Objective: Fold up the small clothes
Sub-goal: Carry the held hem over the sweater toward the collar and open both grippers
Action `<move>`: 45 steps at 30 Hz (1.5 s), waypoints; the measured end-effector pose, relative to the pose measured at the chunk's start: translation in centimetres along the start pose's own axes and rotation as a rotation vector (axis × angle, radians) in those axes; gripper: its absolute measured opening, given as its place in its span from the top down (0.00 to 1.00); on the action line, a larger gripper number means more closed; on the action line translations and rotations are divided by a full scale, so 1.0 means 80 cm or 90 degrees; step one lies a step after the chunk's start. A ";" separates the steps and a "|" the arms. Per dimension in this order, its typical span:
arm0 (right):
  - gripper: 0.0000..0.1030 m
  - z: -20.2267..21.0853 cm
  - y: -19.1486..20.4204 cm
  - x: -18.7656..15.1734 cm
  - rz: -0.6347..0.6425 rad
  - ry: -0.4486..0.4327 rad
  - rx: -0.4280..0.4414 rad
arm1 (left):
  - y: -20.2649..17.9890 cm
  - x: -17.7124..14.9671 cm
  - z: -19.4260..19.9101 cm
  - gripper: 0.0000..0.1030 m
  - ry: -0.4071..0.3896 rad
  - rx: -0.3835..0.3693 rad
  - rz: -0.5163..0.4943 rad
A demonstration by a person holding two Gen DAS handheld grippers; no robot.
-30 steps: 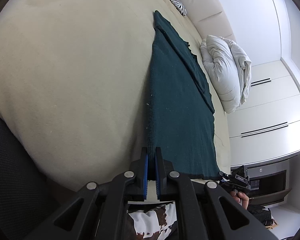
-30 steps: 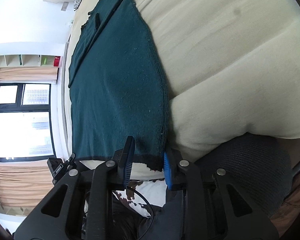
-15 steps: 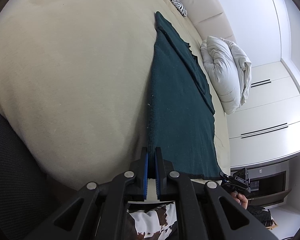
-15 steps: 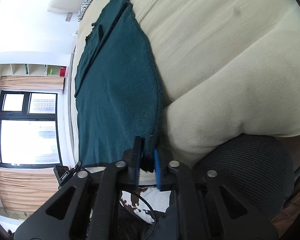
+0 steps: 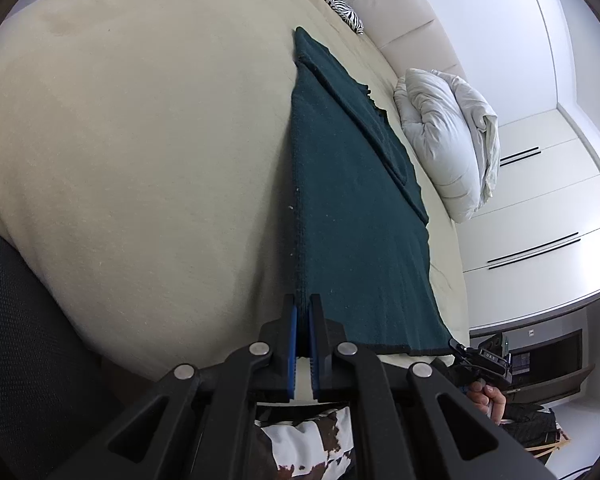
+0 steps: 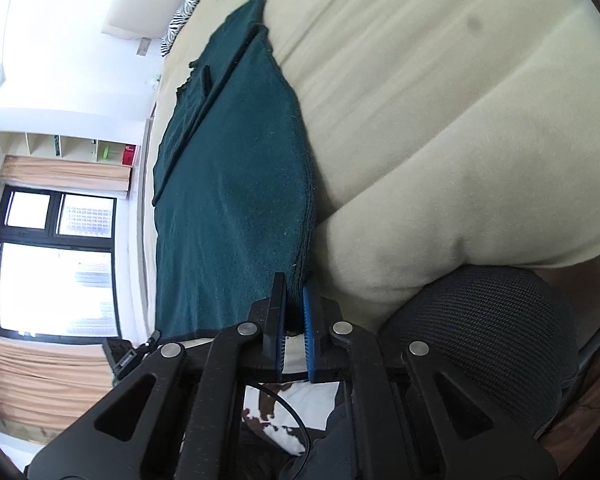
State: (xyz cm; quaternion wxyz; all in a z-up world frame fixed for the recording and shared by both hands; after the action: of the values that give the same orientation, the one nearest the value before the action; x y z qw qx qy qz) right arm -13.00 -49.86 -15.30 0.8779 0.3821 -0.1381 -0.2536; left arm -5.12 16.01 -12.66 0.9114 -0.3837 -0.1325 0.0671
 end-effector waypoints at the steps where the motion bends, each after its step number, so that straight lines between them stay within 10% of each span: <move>1: 0.95 0.003 0.004 -0.001 0.007 -0.005 -0.002 | 0.000 0.000 0.003 0.95 -0.004 -0.005 0.004; 22: 0.95 0.036 0.157 0.071 0.080 -0.126 0.123 | -0.071 0.130 0.059 0.95 -0.141 -0.188 0.036; 45: 0.95 -0.062 0.183 0.350 0.025 -0.242 0.056 | -0.100 0.363 -0.064 0.95 -0.149 -0.114 0.049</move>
State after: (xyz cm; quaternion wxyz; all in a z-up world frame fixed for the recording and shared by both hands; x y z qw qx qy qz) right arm 17.43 -53.80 -6.40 0.8233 0.3626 -0.3194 -0.2978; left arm 24.29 13.45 -4.85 0.8487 -0.4575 -0.2288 0.1342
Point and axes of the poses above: each gripper's, at about its wrist camera, not at the fingertips, and z roughly against the way its jaws point, y to its left, x to its top, the point moved 1 cm from there along -z, roughly the way its jaws point, and after that the axes turned 5 degrees about y, right-handed, at the moved point
